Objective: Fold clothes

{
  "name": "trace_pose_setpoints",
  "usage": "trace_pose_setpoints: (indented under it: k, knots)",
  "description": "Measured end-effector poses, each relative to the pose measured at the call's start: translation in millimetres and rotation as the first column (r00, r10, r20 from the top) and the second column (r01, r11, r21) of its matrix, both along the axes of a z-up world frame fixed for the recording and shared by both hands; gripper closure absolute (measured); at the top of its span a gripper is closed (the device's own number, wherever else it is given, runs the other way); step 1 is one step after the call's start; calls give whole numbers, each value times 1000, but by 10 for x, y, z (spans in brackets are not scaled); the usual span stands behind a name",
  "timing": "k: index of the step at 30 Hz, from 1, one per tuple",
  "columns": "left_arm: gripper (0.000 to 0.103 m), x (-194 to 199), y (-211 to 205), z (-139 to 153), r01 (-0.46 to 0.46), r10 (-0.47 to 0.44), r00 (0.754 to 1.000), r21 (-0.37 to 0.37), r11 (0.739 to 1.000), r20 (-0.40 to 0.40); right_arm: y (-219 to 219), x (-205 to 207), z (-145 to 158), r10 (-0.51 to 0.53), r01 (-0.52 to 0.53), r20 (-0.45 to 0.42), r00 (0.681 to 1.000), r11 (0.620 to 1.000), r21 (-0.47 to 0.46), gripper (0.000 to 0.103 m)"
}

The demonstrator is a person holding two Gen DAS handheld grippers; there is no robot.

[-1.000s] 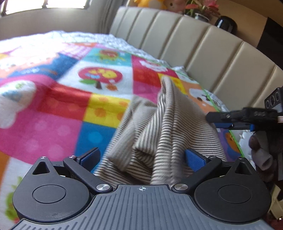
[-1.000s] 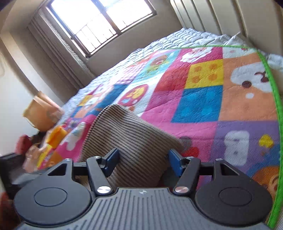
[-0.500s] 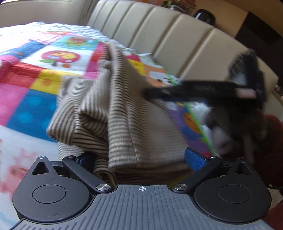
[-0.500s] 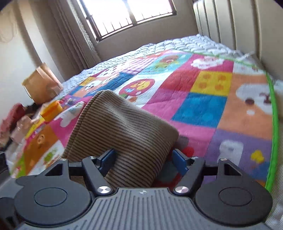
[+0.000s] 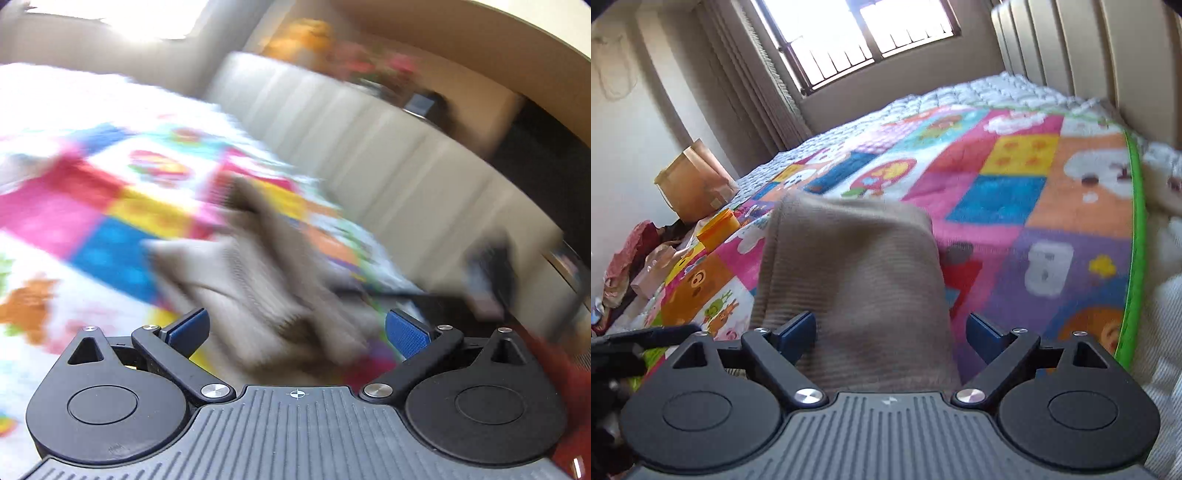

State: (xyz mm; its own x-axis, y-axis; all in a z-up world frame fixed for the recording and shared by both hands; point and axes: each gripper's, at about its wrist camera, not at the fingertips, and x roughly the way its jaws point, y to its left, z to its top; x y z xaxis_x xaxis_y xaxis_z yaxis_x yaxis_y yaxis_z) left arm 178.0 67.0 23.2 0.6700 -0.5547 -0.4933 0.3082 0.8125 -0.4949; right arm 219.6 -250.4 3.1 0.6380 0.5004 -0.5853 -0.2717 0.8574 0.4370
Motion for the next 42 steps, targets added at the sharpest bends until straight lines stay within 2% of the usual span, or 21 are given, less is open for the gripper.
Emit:
trace_pose_setpoints:
  k: [1, 3, 6, 7, 9, 11, 14, 16, 20, 24, 27, 29, 32, 34, 37, 40, 42]
  knots:
    - [0, 96, 19, -72, -24, 24, 999, -4, 1000, -31, 0, -18, -81, -4, 5, -23, 1000, 999, 34, 14]
    - [0, 258, 24, -222, -38, 36, 995, -17, 999, -91, 10, -60, -169, 0, 2, -30, 1000, 996, 85, 26]
    - [0, 390, -24, -432, -14, 6, 989, -52, 999, -149, 53, -8, -76, 12, -12, 4, 1000, 999, 46, 40]
    - [0, 385, -56, -468, -15, 8, 990, -49, 999, -142, 64, 38, -33, 18, -19, 16, 1000, 999, 26, 44]
    - [0, 370, -113, -467, -32, 27, 992, -38, 999, -120, 138, 182, 76, 44, -40, 64, 997, 997, -70, 46]
    - [0, 323, -113, -449, -75, 73, 991, -17, 997, -108, 247, 289, 160, 70, -48, 110, 991, 980, -191, 44]
    - [0, 222, -84, -392, -172, 176, 982, 56, 984, -74, 431, 305, 270, 90, -9, 200, 976, 928, -372, 38]
    - [0, 177, -43, -377, -223, 228, 972, 82, 971, -59, 504, 109, 368, 105, 23, 297, 949, 917, -398, 38]
    - [0, 140, 26, -397, -265, 269, 961, 73, 962, -65, 768, -256, 423, 193, -25, 384, 903, 916, -401, 38]
    - [0, 98, -85, -372, -274, 283, 958, 146, 951, -48, 1152, -325, 230, 286, -48, 373, 882, 844, -534, 37]
    - [0, 90, -134, -385, -264, 274, 961, 184, 947, -35, 1294, -347, 69, 325, 17, 398, 858, 757, -654, 37]
    - [0, 88, -122, -402, -261, 272, 962, 181, 948, -37, 1274, -399, 95, 305, 76, 441, 844, 746, -662, 37]
    - [0, 98, -120, -424, -261, 272, 962, 182, 948, -37, 1262, -435, 140, 292, 109, 462, 837, 740, -664, 37]
    - [0, 96, -120, -433, -261, 271, 962, 183, 948, -35, 1306, -414, 55, 340, 64, 420, 842, 710, -701, 32]
    - [0, 85, -98, -439, -257, 267, 963, 170, 951, -34, 1352, -408, -78, 387, 69, 429, 816, 673, -737, 24]
    - [0, 88, -91, -443, -254, 263, 964, 167, 953, -35, 1289, -351, -7, 334, 143, 490, 805, 693, -707, 24]
    - [0, 88, -99, -451, -254, 263, 964, 170, 952, -31, 1246, -284, 21, 305, 177, 506, 807, 693, -699, 27]
